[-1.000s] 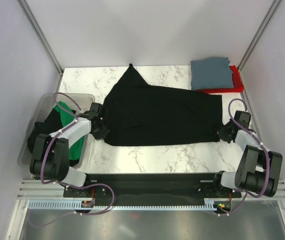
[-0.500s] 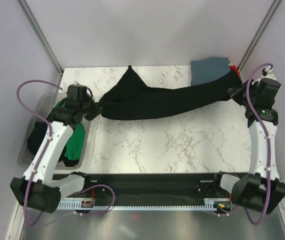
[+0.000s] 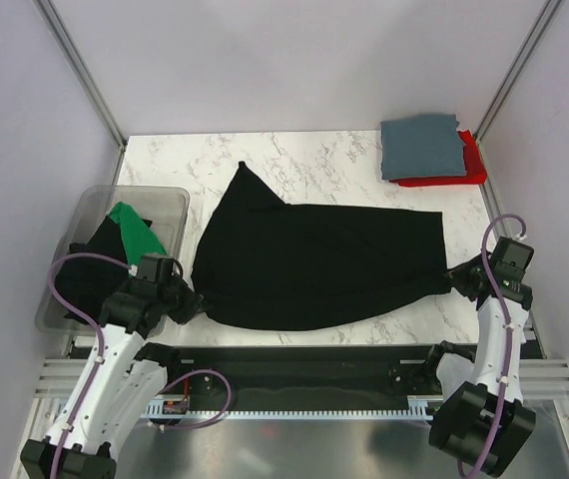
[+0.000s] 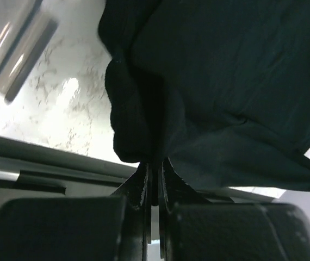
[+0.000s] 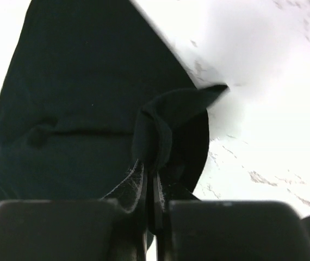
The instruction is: Fold and stack the t-shirts
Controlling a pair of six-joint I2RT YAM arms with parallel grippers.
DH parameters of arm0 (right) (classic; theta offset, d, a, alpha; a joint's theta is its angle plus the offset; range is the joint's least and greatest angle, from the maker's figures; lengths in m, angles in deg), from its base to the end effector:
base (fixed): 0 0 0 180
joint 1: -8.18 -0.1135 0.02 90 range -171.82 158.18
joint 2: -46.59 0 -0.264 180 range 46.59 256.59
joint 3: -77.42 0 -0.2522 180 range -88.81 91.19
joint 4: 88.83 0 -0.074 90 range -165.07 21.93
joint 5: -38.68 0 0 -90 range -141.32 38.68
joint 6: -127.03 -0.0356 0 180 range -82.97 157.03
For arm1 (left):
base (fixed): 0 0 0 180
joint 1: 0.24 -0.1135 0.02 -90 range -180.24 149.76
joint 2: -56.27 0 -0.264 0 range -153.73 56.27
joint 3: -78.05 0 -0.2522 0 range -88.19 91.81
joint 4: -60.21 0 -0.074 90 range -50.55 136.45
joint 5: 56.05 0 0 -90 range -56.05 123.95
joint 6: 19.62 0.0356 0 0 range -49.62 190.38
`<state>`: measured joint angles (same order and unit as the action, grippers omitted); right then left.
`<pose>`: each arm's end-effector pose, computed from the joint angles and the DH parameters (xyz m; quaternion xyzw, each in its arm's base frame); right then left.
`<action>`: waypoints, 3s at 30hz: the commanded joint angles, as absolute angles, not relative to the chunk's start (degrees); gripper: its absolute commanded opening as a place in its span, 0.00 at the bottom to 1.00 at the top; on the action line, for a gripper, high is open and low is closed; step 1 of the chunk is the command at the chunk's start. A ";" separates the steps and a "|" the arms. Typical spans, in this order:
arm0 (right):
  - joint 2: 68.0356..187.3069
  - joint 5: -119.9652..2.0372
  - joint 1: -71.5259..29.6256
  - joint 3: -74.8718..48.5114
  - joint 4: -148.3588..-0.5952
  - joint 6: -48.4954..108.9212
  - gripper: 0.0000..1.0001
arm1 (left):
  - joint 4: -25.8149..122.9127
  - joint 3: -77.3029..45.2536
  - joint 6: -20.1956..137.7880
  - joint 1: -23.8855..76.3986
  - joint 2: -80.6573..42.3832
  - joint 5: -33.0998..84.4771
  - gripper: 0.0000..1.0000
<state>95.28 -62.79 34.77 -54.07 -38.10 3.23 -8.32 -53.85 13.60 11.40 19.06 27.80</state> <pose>0.1521 -0.0682 0.2265 0.4427 0.8273 0.1149 0.3263 0.1128 -0.0271 0.2284 -0.3543 0.8913 -0.1990 0.2011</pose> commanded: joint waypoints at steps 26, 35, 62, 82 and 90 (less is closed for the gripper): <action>106.60 -65.47 28.68 -25.89 -38.15 5.99 0.98 | 4.25 -8.51 32.74 11.27 -21.55 35.88 0.77; 117.69 -63.10 19.44 -25.27 -42.72 9.87 0.98 | 1.11 39.11 40.85 9.52 -74.29 34.39 0.73; 122.61 -54.66 12.04 -30.37 -46.42 11.19 0.98 | 16.83 52.52 33.64 7.76 -98.86 22.35 0.40; 148.42 -34.73 13.10 -16.23 -51.34 14.34 0.86 | 16.39 36.62 33.90 7.76 -78.48 22.17 0.02; 161.37 -30.42 14.15 -4.18 -51.17 16.20 0.73 | 16.56 27.83 35.48 7.67 -71.70 20.68 0.02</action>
<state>159.60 -35.29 13.76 -7.41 -50.71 14.46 15.59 29.69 34.08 7.70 -75.15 22.64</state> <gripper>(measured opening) 0.743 0.029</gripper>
